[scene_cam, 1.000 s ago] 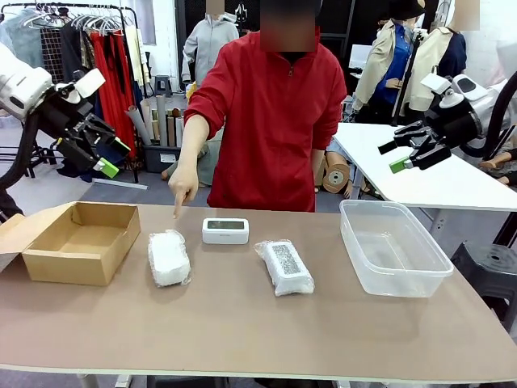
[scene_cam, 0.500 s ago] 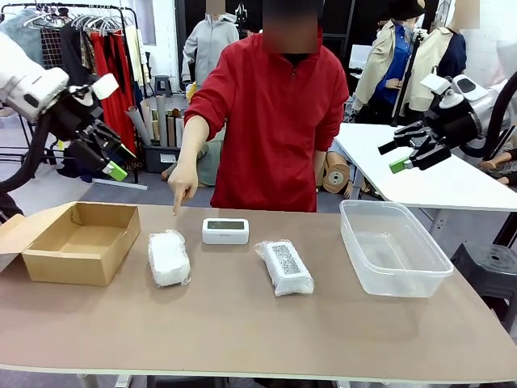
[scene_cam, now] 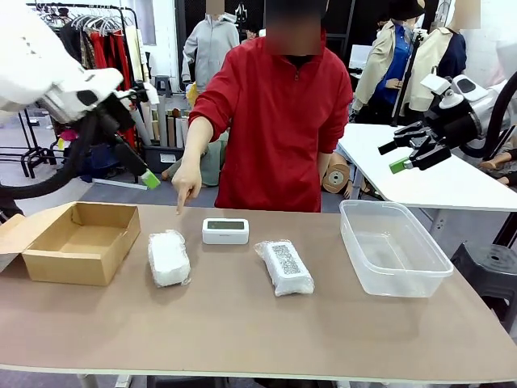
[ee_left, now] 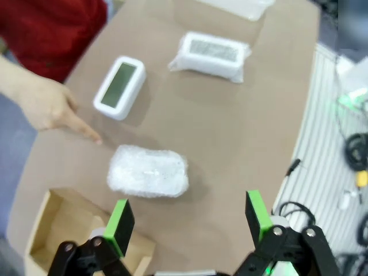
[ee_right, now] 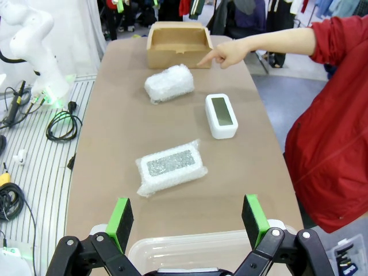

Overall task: Separate and place wrapped and unwrapped clocks.
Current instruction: Pick up the Digital clock indicated by the person.

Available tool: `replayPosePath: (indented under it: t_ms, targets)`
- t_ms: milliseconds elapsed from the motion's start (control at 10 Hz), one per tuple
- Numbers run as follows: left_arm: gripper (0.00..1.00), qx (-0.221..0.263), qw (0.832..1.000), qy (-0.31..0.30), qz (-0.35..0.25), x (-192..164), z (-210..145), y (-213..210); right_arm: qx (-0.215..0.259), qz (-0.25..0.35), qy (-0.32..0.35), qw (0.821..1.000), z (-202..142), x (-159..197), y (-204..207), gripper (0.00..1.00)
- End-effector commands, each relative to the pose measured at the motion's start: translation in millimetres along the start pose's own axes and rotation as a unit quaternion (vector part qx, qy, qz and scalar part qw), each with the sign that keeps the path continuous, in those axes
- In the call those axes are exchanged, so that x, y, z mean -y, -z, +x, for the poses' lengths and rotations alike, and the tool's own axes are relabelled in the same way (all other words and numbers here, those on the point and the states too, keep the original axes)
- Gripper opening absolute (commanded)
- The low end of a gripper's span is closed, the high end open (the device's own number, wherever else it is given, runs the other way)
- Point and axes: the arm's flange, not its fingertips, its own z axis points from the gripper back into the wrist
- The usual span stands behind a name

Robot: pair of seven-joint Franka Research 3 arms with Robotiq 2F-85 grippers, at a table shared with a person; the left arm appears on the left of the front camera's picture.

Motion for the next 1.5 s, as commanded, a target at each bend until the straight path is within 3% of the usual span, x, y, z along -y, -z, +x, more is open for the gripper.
replayPosePath:
  t_ms: [0,200,300,400,900,1200,1400]
  targets:
    - [1.00,-0.053,0.993,-0.060,0.083,9.8,2.3,23.0,0.001,-0.002,-0.001,1.000,0.7,-0.5,-0.8,1.00]
    - [1.00,-0.035,0.993,-0.068,0.086,8.5,7.8,34.3,0.001,-0.002,-0.001,1.000,0.7,-0.5,-0.8,1.00]
    - [1.00,-0.030,0.998,-0.037,0.051,7.2,6.9,34.0,0.001,-0.002,-0.001,1.000,0.7,-0.5,-0.8,1.00]
    - [1.00,-0.031,0.994,-0.058,0.082,9.9,8.7,30.3,0.001,-0.002,-0.001,1.000,0.7,-0.5,-0.8,1.00]
    - [1.00,-0.029,0.996,-0.053,0.073,8.5,9.1,32.2,0.001,-0.002,-0.001,1.000,0.7,-0.5,-0.8,1.00]
    - [1.00,-0.018,0.968,-0.225,0.110,-4.2,19.3,66.5,0.001,-0.002,-0.001,1.000,0.7,-0.5,-0.8,1.00]
    - [1.00,-0.022,0.940,-0.315,0.130,-12.0,17.4,93.9,0.001,-0.002,-0.001,1.000,0.7,-0.5,-0.8,1.00]
